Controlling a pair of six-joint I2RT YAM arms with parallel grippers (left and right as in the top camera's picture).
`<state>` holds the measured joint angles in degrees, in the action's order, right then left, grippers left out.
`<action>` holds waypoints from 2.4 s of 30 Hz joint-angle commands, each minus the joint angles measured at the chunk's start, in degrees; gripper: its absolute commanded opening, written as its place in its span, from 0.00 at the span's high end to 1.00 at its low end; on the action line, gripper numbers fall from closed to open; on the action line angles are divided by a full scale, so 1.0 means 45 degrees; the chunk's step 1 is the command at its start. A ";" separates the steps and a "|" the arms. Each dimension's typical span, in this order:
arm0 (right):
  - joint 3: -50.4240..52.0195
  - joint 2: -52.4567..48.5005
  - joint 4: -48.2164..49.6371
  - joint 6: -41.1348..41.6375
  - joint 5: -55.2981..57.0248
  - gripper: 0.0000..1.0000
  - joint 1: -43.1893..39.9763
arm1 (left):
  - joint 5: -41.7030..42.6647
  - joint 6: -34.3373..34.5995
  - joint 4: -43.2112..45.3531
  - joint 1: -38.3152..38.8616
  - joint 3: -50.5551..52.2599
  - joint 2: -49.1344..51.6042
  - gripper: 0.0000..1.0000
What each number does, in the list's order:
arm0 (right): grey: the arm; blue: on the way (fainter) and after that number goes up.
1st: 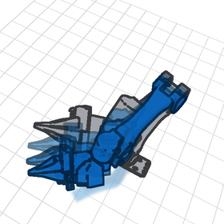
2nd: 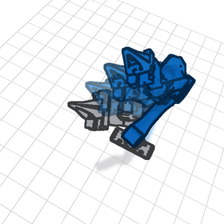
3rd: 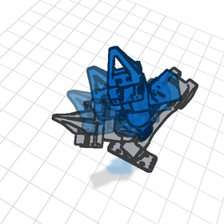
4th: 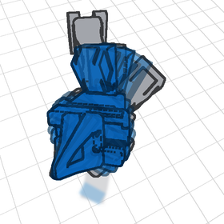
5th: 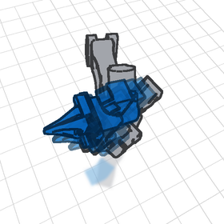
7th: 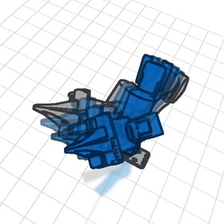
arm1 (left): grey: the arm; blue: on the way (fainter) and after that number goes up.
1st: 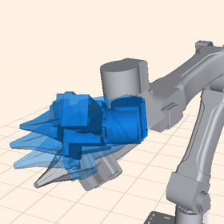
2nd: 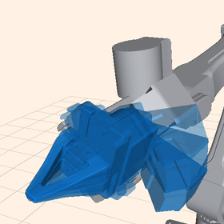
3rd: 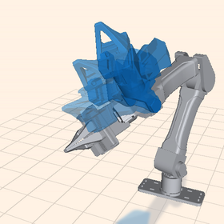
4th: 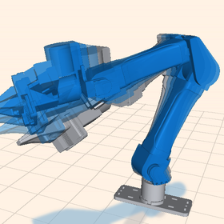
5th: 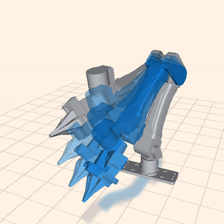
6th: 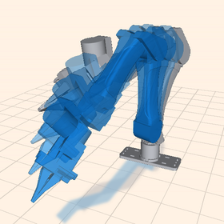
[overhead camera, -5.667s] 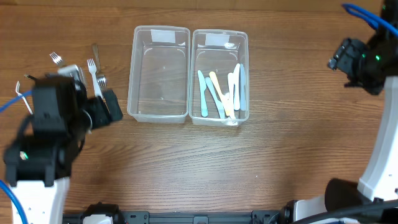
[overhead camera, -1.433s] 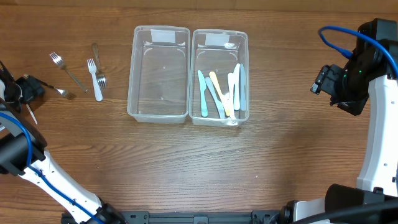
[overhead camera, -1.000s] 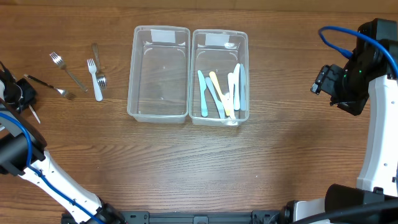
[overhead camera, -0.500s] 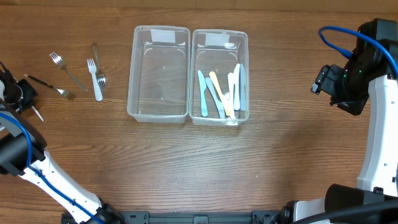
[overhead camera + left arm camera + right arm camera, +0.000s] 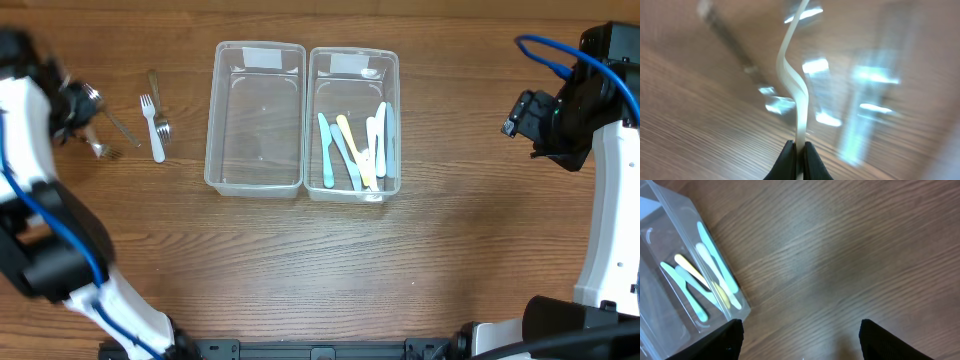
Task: Pack container
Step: 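Carry the white plastic fork right into the left container, then open left gripper and withdraw it back to the forks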
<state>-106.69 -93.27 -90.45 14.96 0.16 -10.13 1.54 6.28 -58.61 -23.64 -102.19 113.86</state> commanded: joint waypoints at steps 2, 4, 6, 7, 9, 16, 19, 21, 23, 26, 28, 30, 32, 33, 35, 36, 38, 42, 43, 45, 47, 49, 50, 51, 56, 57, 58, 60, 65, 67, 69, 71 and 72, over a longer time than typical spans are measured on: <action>-0.0029 0.0131 0.0262 -0.0049 -0.0063 0.21 -0.0005 | 0.0039 0.0981 -0.0699 0.3798 -0.0199 -0.3633 0.96; -0.0024 0.0131 0.0257 -0.0049 -0.0063 0.21 -0.0005 | -0.0117 0.1384 -0.0573 0.5649 -0.0214 -0.4206 0.96; -0.0024 0.0131 0.0248 -0.0053 -0.0063 0.21 -0.0005 | -0.0374 0.1753 -0.0384 0.7179 -0.0277 -0.4318 0.96; -0.0024 0.0131 0.0223 -0.0053 -0.0063 0.21 -0.0005 | -0.0636 0.2166 -0.0170 0.8170 -0.0282 -0.4265 0.96; -0.0024 0.0131 0.0180 -0.0049 -0.0063 0.21 -0.0005 | -0.1025 0.2608 0.0248 0.9588 -0.0282 -0.3905 0.96; -0.0024 0.0131 0.0073 -0.0049 -0.0063 0.21 -0.0005 | -0.0583 0.3803 0.0690 1.0778 -0.0282 -0.1724 0.96; -0.0024 0.0131 0.0068 -0.0049 -0.0063 0.21 -0.0005 | -0.0102 0.3798 0.0607 1.0593 -0.0282 -0.0743 0.96; -0.0024 0.0131 0.0039 -0.0049 -0.0063 0.21 -0.0005 | -0.0136 0.3798 0.0617 1.0423 -0.0282 -0.0272 0.96; -0.0024 0.0131 0.0034 -0.0049 -0.0068 0.21 -0.0005 | -0.0165 0.3789 0.0680 1.0229 -0.0282 0.0010 0.96; -0.0024 0.0131 0.0029 -0.0044 -0.0068 0.21 -0.0005 | -0.0131 0.3793 0.0641 0.9884 -0.0282 0.0457 0.96; -0.0024 0.0131 0.0034 -0.0044 -0.0068 0.21 -0.0005 | 0.0044 0.3750 0.0544 0.9743 -0.0277 0.0806 0.96; -0.0024 0.0131 0.0024 -0.0044 -0.0068 0.21 -0.0005 | -0.0005 0.3740 0.0432 0.9661 -0.0277 0.1112 0.96; -0.0024 0.0131 0.0024 -0.0044 -0.0068 0.21 -0.0005 | -0.0005 0.3706 0.0413 0.9588 -0.0277 0.1297 0.96; -0.0024 0.0131 0.0024 -0.0044 -0.0073 0.21 -0.0005 | 0.0000 0.3687 0.0403 0.9568 -0.0277 0.1379 0.96; -0.0024 0.0131 0.0024 -0.0044 -0.0068 0.21 -0.0005 | -0.0010 0.3687 0.0364 0.9568 -0.0277 0.1438 0.86; -0.0029 0.0131 0.0019 -0.0044 -0.0068 0.21 -0.0005 | -0.0019 0.3633 0.0364 0.9568 -0.0277 0.1438 0.76; -0.0024 0.0131 -0.0010 -0.0044 -0.0068 0.21 -0.0005 | -0.0097 0.3599 0.0389 0.9564 -0.0282 0.1433 0.71; -0.0024 0.0131 -0.0010 -0.0044 -0.0068 0.21 -0.0005 | -0.0107 0.3220 0.0330 0.9534 -0.0364 0.1375 0.60; -0.0029 0.0131 -0.0005 -0.0044 -0.0068 0.20 -0.0005 | -0.0136 0.3201 0.0243 0.9496 -0.0515 0.1307 0.60; -0.0024 0.0131 0.0010 -0.0049 -0.0068 0.20 -0.0005 | -0.0403 0.3177 0.0015 0.9408 -0.0908 0.1059 0.59; -0.0029 0.0131 0.0039 -0.0049 -0.0063 0.20 -0.0005 | -0.0879 0.3172 -0.0384 0.9219 -0.1569 0.0602 0.59; -0.0024 0.0131 0.0034 -0.0049 -0.0063 0.19 -0.0005 | -0.1705 0.3191 -0.1054 0.8757 -0.2463 -0.0199 0.58; -0.0024 0.0131 0.0044 -0.0049 -0.0058 0.19 -0.0005 | -0.1899 0.3191 -0.1277 0.8490 -0.2744 -0.0554 0.56; -0.0024 0.0131 0.0049 -0.0049 -0.0058 0.18 -0.0005 | -0.2064 0.3279 -0.1447 0.8170 -0.2958 -0.0903 0.51; -0.0024 0.0131 0.0087 -0.0053 -0.0058 0.17 -0.0005 | -0.2195 0.4707 -0.2234 0.5634 -0.3109 -0.2249 0.37; -0.0024 0.0131 0.0092 -0.0053 -0.0058 0.17 -0.0005 | -0.2191 0.5149 -0.2526 0.4940 -0.3104 -0.2283 0.28; -0.0024 0.0131 0.0092 -0.0058 -0.0058 0.17 -0.0005 | -0.2127 0.5591 -0.2807 0.4318 -0.3094 -0.2268 0.28; -0.0024 0.0131 0.0087 -0.0092 -0.0058 0.17 -0.0005 | -0.1885 0.6101 -0.3128 0.3099 -0.2934 -0.2079 0.26; -0.0024 0.0131 0.0078 -0.0092 -0.0063 0.17 -0.0005 | -0.0981 0.7145 -0.2895 0.0665 -0.1875 -0.1292 0.13; -0.0024 0.0131 0.0073 -0.0092 -0.0063 0.17 -0.0005 | -0.0529 0.7227 -0.2467 0.0000 -0.1258 -0.0879 0.14; -0.0024 0.0131 0.0073 -0.0097 -0.0063 0.17 -0.0005 | -0.0442 0.7232 -0.2166 -0.0437 -0.0792 -0.0447 0.14; -0.0029 0.0131 0.0073 -0.0092 -0.0063 0.17 -0.0005 | -0.0432 0.7227 -0.1928 -0.0835 -0.0442 0.0107 0.13; -0.0024 0.0131 0.0058 -0.0092 -0.0063 0.17 -0.0005 | -0.0432 0.7227 -0.1889 -0.0976 -0.0364 0.0379 0.13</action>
<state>-106.69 -93.27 -90.45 14.92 0.19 -10.13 -2.57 37.21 -67.92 -25.80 -105.95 112.07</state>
